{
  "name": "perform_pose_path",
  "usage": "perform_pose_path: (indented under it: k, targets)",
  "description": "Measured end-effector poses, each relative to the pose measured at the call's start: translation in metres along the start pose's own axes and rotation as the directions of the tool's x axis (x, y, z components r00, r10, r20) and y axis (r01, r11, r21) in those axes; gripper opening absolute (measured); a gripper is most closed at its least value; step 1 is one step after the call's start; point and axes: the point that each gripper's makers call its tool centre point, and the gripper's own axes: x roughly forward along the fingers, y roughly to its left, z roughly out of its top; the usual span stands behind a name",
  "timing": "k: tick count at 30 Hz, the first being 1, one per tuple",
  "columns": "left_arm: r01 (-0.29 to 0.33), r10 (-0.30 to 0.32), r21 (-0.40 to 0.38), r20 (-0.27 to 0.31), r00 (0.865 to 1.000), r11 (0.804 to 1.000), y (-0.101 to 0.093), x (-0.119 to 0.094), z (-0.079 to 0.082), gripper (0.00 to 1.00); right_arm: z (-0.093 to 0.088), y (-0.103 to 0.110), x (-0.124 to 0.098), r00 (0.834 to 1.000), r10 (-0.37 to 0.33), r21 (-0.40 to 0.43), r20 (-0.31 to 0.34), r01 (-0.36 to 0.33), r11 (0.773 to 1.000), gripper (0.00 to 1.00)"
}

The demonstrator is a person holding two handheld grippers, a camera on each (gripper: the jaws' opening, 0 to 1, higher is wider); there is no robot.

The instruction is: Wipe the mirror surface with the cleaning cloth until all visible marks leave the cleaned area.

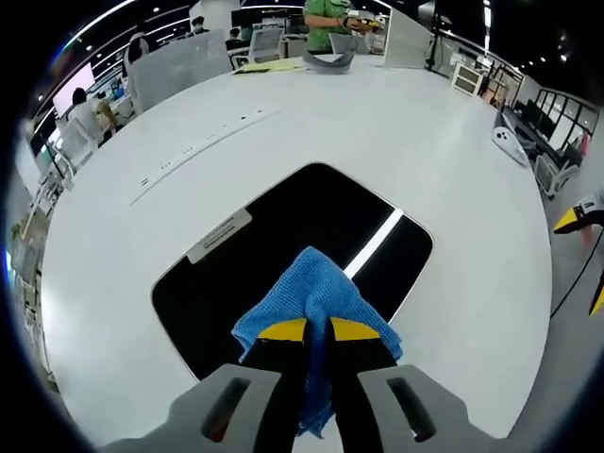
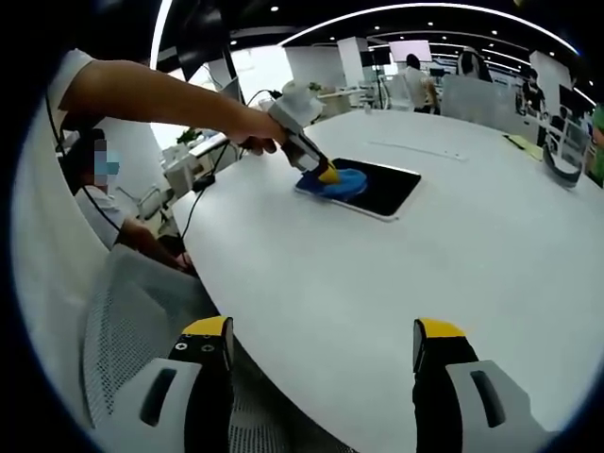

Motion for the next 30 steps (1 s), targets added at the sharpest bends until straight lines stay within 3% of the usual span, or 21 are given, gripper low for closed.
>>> perform_pose_path:
  k: [30]
  targets:
    - [0.003, -0.003, -0.019, 0.019, 1.000, 1.000, -0.0072, 0.0063, 0.0098, 0.06, -0.0080, 0.0004, -0.0042, 1.000, -0.011, 0.016, -0.005, 0.011, 1.000, 0.77]
